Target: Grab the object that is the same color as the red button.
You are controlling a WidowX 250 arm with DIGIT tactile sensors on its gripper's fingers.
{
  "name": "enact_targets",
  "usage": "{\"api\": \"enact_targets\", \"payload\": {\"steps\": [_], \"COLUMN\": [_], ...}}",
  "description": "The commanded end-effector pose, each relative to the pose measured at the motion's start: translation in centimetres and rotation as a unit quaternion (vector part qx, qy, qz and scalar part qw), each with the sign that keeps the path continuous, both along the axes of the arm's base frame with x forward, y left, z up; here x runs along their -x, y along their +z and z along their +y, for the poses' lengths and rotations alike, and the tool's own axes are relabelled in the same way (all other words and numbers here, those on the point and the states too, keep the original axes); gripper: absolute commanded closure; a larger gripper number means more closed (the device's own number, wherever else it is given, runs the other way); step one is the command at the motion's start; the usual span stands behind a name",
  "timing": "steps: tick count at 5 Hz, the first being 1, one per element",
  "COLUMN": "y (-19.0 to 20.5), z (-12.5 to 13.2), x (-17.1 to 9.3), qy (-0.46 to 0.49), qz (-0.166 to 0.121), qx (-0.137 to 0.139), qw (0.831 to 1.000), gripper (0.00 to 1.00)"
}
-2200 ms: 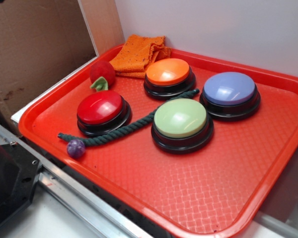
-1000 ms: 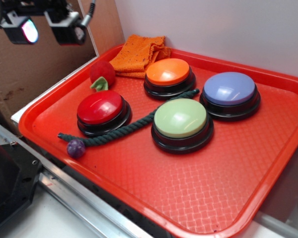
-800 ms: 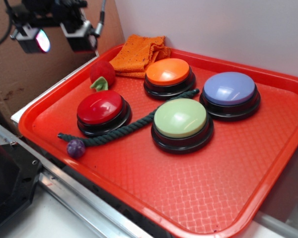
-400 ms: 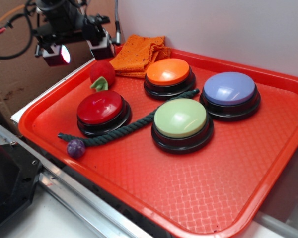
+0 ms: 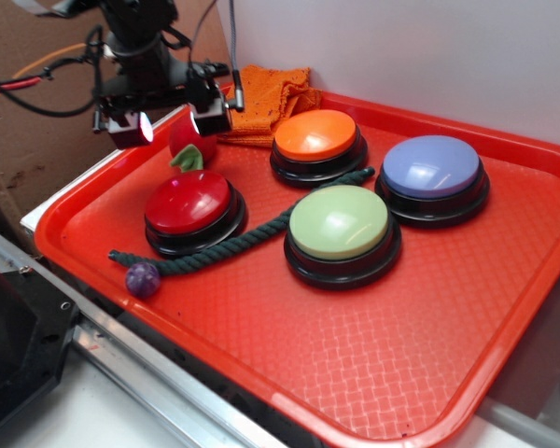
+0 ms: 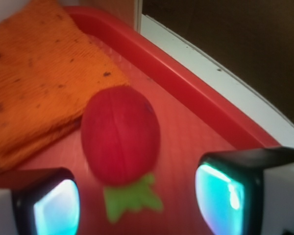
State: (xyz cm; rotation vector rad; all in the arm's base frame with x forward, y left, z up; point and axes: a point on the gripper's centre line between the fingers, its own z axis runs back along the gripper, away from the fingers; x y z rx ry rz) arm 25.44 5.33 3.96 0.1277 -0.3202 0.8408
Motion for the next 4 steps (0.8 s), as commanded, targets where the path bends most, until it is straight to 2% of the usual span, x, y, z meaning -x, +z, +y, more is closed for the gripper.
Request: {"api": "enact_targets", "payload": {"steps": [1, 2, 3, 4], "y": [-0.5, -1.3, -1.8, -1.3], "z": [2.3, 2.6, 2.7, 2.5], "x": [-2.6, -3.0, -3.1, -2.8], "qy": [0.006, 0.000, 0.006, -0.012], "qz": [-0.032, -0.029, -0.027, -0.004], "qx": [0.013, 0.032, 0.038, 0.046], "qw": [0.999, 0.999, 0.999, 0.999], "gripper": [0.00, 0.00, 0.23, 1.00]}}
